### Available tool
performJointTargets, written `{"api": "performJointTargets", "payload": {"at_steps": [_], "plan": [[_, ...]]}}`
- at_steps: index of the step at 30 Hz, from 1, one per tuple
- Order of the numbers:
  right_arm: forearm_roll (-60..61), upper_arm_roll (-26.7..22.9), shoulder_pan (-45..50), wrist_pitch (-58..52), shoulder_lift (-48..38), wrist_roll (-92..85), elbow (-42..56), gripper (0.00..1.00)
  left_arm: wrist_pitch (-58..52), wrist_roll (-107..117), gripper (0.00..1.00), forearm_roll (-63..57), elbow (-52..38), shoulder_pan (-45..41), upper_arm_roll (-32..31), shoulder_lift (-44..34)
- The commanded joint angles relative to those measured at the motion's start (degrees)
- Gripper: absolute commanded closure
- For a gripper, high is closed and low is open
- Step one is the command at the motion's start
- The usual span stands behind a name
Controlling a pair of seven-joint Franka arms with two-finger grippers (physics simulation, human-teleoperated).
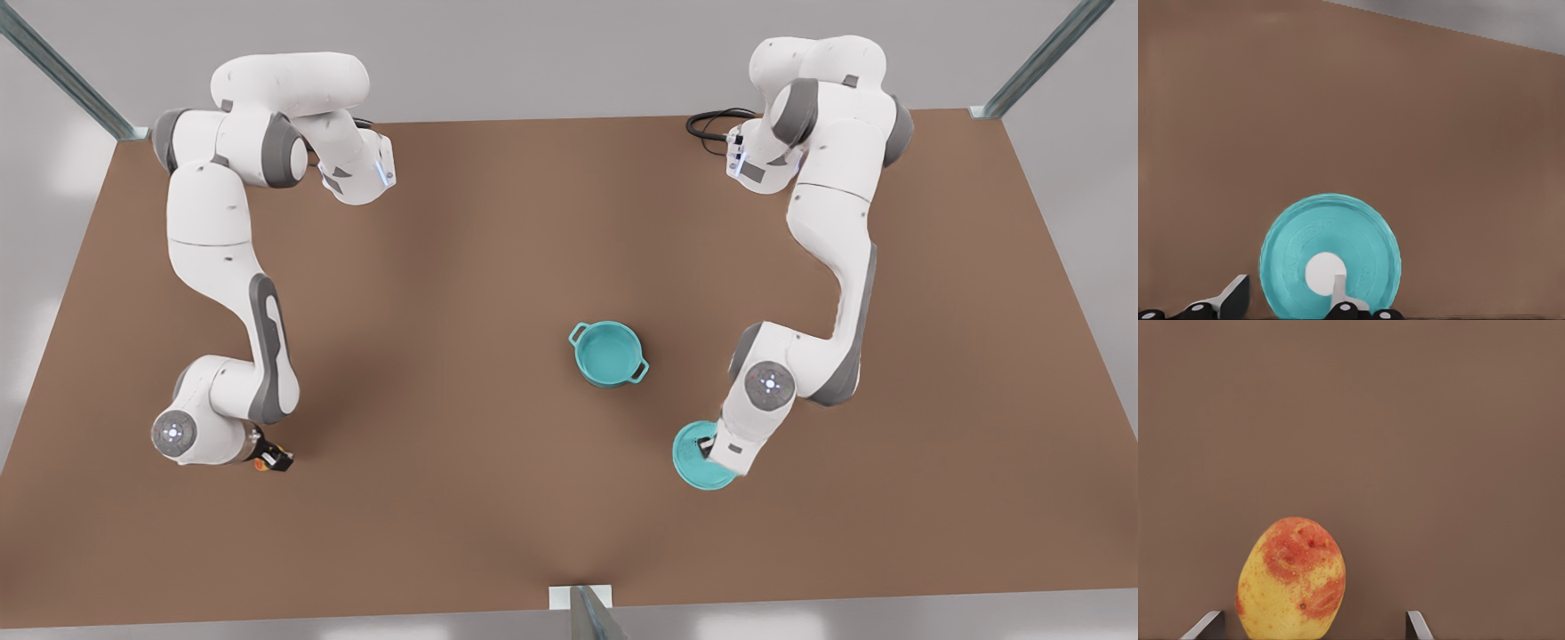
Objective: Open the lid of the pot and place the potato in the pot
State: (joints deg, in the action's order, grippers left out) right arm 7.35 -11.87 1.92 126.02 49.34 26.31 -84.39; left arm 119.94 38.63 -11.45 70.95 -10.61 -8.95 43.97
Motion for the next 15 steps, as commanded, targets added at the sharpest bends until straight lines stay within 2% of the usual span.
{"api": "performJointTargets", "payload": {"at_steps": [1,2,3,4,6,9,11,15], "plan": [[0.1,0.0,0.0,0.8,0.4,0.3,0.1,0.0,-28.6,-31.3,0.0,8.5,-2.7,4.5,-0.6,-6.5],[0.1,0.0,0.0,0.8,0.4,0.3,0.2,0.0,-35.8,-33.9,0.0,10.0,-2.4,6.5,-0.7,-12.0],[0.0,0.0,0.0,0.9,0.5,0.3,0.2,0.0,-32.7,-36.1,0.0,10.4,10.0,9.2,-0.5,-24.7],[0.4,0.0,0.0,2.7,0.5,0.3,0.2,0.0,-21.1,-39.8,0.0,10.6,23.5,12.4,-0.3,-34.6],[0.5,0.0,0.0,2.7,0.4,0.4,0.4,0.04,-19.8,-41.0,0.0,13.7,22.0,16.2,-0.2,-32.1],[0.5,0.1,0.0,2.7,0.4,0.7,0.4,0.26,-19.7,-41.0,0.0,13.9,20.5,17.4,-0.2,-30.3],[0.5,0.1,0.0,2.7,0.4,0.7,0.4,0.27,-20.6,-40.9,0.0,13.4,18.4,18.9,-0.1,-30.8],[0.5,0.2,0.0,2.7,0.4,0.7,0.4,0.44,-20.3,-40.5,0.0,12.9,18.5,18.3,-0.6,-30.6]]}}
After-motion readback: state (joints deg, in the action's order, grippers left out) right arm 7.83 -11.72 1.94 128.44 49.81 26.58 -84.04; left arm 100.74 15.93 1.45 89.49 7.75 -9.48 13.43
